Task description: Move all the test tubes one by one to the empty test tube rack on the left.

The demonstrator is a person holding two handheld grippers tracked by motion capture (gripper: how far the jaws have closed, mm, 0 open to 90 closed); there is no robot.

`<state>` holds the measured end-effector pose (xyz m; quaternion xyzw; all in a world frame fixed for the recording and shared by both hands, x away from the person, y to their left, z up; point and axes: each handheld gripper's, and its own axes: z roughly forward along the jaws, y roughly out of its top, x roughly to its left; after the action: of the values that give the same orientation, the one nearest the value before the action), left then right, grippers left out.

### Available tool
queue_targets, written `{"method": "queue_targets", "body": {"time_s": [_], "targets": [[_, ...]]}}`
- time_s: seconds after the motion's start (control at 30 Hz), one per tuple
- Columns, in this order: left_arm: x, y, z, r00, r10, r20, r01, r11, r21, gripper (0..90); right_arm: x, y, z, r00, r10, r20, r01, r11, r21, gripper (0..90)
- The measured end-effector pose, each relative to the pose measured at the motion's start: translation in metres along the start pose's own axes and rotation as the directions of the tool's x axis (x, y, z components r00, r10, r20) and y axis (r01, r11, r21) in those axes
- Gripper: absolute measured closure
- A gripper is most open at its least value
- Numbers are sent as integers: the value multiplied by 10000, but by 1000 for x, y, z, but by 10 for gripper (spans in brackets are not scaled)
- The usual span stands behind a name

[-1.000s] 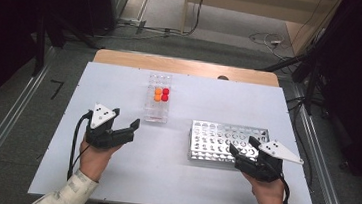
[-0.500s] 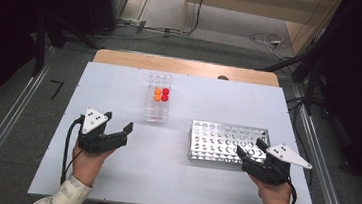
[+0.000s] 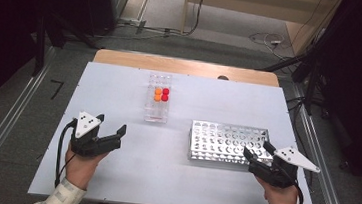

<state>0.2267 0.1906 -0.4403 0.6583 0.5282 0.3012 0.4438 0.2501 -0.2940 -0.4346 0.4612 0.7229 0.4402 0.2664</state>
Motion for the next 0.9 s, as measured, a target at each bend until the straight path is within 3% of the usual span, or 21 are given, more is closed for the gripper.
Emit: {"method": "queue_targets", "body": {"time_s": [0.9], "targets": [[24, -19, -18, 9968, -66, -794, 65, 10000, -20, 198, -26, -10, -15, 9974, 365, 621, -359, 9993, -105, 244]]}}
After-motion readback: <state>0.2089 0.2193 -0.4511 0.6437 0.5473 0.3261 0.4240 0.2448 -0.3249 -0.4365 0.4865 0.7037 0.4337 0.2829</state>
